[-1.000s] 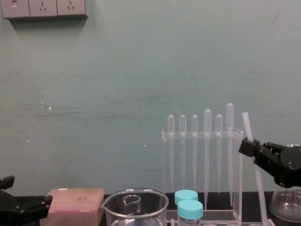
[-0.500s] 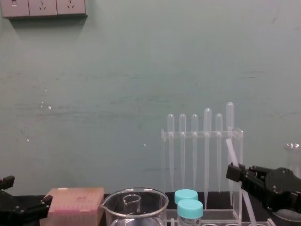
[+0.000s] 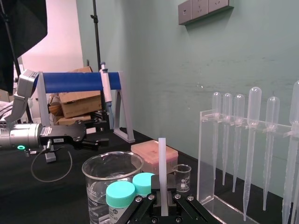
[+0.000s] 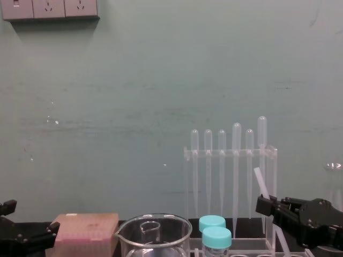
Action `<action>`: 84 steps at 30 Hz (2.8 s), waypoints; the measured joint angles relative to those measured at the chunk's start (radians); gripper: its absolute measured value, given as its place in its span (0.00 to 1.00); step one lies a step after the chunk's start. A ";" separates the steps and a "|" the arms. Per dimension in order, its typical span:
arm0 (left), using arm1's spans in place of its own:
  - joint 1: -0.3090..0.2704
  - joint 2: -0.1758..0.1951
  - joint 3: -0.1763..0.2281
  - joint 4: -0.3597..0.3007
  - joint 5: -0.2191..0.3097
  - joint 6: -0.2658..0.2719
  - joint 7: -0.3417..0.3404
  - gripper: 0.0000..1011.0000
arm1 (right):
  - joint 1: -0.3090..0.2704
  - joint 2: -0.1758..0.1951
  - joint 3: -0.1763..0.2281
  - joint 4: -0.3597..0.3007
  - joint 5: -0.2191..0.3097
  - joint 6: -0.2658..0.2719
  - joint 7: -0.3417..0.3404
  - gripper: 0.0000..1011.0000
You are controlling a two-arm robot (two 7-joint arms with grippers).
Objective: Pick up the stirring rod with one hand, then place it down.
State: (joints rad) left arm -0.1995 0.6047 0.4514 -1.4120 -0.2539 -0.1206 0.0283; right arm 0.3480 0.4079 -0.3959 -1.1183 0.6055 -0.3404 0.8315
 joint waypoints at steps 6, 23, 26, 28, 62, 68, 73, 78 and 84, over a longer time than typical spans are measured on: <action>0.000 0.000 0.000 0.000 0.000 0.000 0.000 0.99 | 0.000 0.000 0.000 0.000 0.002 -0.002 0.000 0.07; 0.000 0.000 0.000 0.000 0.000 0.000 0.000 0.99 | 0.000 0.000 0.002 -0.001 0.005 -0.005 0.000 0.50; 0.000 0.000 0.000 0.000 0.000 0.000 0.000 0.99 | 0.000 0.000 0.002 -0.001 0.005 -0.006 0.001 0.61; 0.000 0.000 0.000 0.000 0.000 0.000 0.000 0.99 | 0.000 0.000 0.002 -0.001 0.005 -0.006 0.001 0.67; 0.000 0.000 0.000 0.000 0.000 0.000 0.000 0.99 | -0.165 -0.009 0.239 -0.206 -0.073 0.019 -0.450 0.99; 0.000 0.000 0.000 0.000 0.000 0.000 0.000 0.99 | -0.192 0.004 0.237 -0.211 -0.106 0.163 -0.513 0.99; 0.000 0.000 0.000 0.000 0.000 0.000 0.000 0.99 | -0.191 0.004 0.238 -0.211 -0.105 0.154 -0.512 0.99; 0.000 0.000 0.000 0.000 0.000 0.000 0.000 0.99 | -0.190 0.003 0.238 -0.211 -0.104 0.145 -0.511 0.99; 0.000 0.000 0.000 0.000 0.000 0.000 0.000 0.99 | -0.189 0.003 0.238 -0.211 -0.104 0.139 -0.509 0.99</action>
State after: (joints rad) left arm -0.1995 0.6047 0.4514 -1.4120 -0.2539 -0.1205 0.0283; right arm 0.1594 0.4110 -0.1575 -1.3297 0.5019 -0.2017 0.3229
